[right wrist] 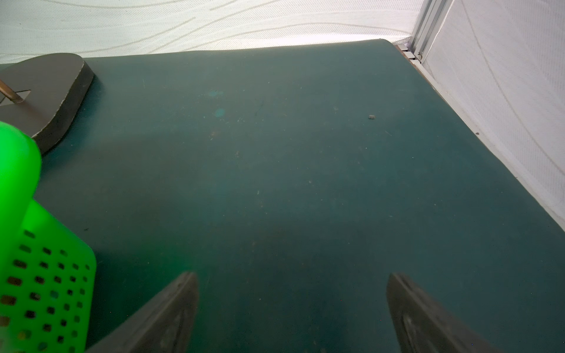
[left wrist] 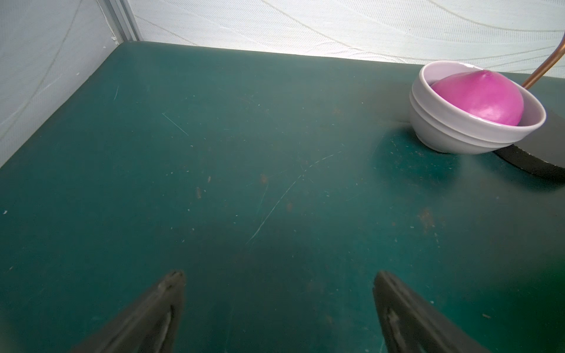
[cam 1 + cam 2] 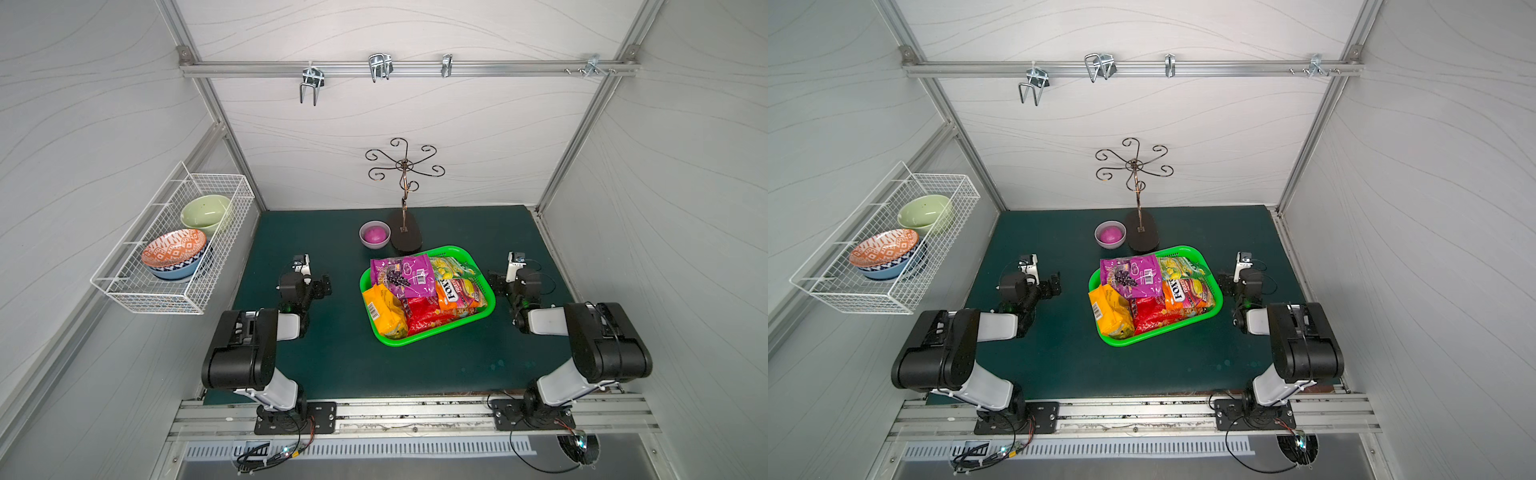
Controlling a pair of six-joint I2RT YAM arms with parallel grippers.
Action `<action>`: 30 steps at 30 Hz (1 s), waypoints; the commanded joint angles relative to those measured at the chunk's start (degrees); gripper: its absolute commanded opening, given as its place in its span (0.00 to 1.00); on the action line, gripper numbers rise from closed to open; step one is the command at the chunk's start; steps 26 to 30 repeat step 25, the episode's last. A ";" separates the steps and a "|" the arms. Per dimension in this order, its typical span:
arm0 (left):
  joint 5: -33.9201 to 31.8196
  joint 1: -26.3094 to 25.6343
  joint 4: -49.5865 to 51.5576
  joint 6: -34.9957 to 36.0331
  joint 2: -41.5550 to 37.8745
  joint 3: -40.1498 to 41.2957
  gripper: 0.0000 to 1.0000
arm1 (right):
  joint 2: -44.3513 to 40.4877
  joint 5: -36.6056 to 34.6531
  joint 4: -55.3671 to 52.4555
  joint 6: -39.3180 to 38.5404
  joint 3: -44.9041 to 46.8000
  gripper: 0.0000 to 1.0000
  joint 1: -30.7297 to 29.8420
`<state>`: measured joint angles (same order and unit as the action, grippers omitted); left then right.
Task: Put the candies in the basket
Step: Reset both arms
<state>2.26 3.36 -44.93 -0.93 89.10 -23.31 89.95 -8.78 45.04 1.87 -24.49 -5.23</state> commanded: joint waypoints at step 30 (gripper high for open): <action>-0.16 -0.19 -2.79 -0.26 -0.33 -0.79 1.00 | -0.35 0.26 0.75 -0.51 -0.38 0.99 -0.65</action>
